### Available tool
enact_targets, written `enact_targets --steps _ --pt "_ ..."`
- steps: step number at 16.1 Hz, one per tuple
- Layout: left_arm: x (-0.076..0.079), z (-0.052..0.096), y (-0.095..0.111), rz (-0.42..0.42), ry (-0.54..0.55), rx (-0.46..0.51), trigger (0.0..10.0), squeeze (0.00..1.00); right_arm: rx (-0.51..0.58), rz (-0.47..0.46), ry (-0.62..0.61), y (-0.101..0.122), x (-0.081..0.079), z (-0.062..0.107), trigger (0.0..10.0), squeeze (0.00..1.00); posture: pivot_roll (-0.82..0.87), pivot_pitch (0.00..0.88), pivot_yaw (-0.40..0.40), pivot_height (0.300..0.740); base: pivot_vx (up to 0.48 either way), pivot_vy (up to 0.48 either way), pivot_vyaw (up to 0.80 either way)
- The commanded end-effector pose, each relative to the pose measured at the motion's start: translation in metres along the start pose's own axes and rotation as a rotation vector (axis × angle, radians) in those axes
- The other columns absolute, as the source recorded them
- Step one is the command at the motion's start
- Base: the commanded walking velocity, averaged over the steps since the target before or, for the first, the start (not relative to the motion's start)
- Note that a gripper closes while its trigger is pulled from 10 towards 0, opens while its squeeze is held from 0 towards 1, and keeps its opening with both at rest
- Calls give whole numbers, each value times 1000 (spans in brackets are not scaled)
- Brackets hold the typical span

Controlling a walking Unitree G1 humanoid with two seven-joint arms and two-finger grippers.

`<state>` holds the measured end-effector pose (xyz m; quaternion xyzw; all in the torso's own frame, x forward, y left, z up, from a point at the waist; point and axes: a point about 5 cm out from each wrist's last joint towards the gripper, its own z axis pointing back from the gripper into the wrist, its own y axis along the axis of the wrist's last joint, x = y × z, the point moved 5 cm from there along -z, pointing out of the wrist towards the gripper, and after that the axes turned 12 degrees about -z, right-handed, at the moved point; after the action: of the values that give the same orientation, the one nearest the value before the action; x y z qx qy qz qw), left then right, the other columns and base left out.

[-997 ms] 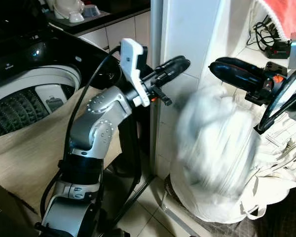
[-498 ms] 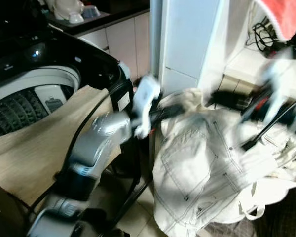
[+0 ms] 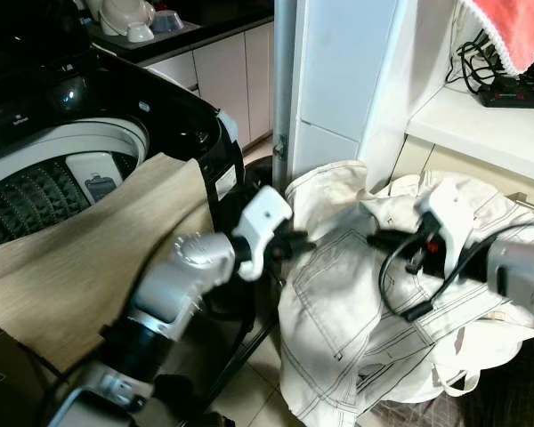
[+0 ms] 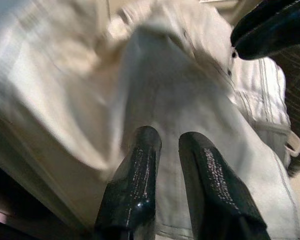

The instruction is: Clothes washing

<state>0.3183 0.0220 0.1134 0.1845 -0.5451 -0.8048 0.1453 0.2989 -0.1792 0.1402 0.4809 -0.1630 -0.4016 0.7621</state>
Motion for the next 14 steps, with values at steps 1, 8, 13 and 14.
enact_targets --steps 1,8,13,14 --pt "5 -4 -14 23 -5 -50 10000 1000 -17 13 -17 -5 0 -1 0 0 -92 0 59 740 0 0 0" --pt "19 -8 -43 117 -8 -118 10000 1000 -53 -12 -99 -27 9 -2 0 0 -95 0 65 740 0 0 0" --pt "28 -12 -56 130 -25 -162 10000 1000 -12 -37 -199 -29 22 -3 7647 0 -96 0 62 740 0 0 0" --pt "28 -13 -57 126 -24 -164 10000 1000 38 -88 -229 -22 28 0 10000 0 -96 0 62 740 0 0 0"
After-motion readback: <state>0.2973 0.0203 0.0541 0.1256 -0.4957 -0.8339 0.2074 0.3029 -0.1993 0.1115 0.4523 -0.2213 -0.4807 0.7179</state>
